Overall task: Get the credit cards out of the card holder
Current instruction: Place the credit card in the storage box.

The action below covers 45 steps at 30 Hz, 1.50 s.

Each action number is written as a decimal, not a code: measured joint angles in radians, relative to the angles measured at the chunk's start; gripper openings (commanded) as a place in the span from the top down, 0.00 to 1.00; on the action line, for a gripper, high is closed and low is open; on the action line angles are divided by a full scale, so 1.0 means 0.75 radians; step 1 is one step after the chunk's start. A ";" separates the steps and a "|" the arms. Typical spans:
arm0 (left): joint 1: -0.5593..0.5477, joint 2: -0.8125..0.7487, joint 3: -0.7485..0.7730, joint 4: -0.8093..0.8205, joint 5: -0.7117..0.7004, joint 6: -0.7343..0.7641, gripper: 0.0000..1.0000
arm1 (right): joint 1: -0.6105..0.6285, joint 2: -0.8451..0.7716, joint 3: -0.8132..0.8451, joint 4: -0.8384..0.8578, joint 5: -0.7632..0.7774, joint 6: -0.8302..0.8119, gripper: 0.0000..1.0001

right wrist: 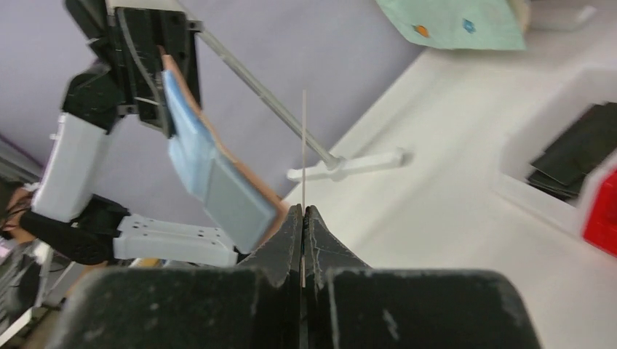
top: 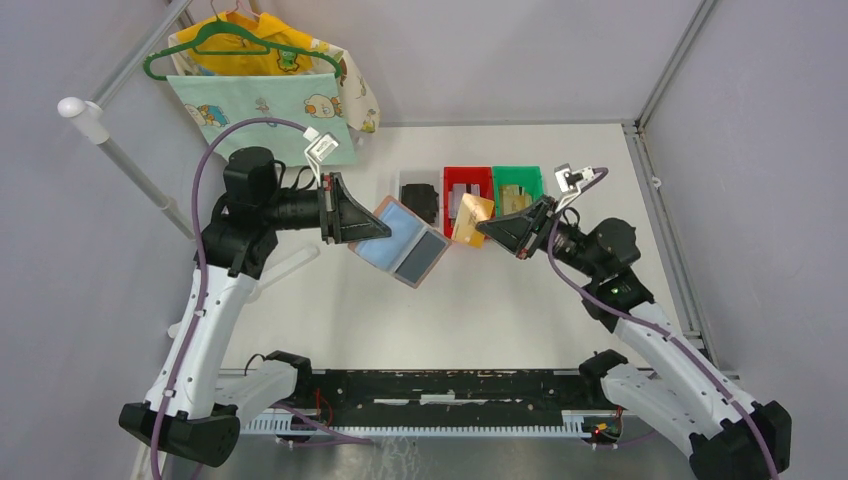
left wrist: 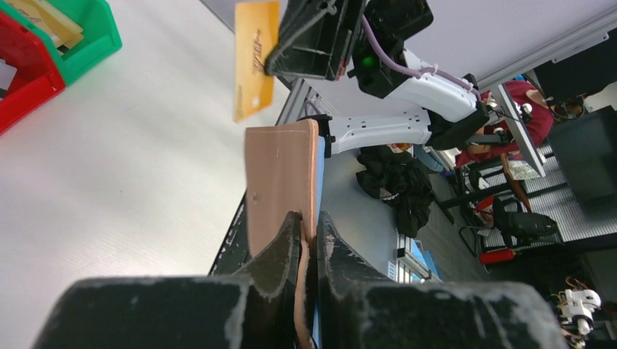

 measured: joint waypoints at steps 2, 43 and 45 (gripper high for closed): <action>0.000 0.000 0.000 -0.017 0.000 0.014 0.97 | -0.072 0.010 0.043 -0.125 -0.049 -0.050 1.00; 0.000 0.013 0.005 -0.238 -0.030 0.314 0.98 | -0.464 1.251 0.856 -1.081 0.344 -0.956 1.00; 0.000 0.020 0.005 -0.238 -0.030 0.314 0.98 | -0.464 1.291 0.877 -1.079 0.330 -0.956 1.00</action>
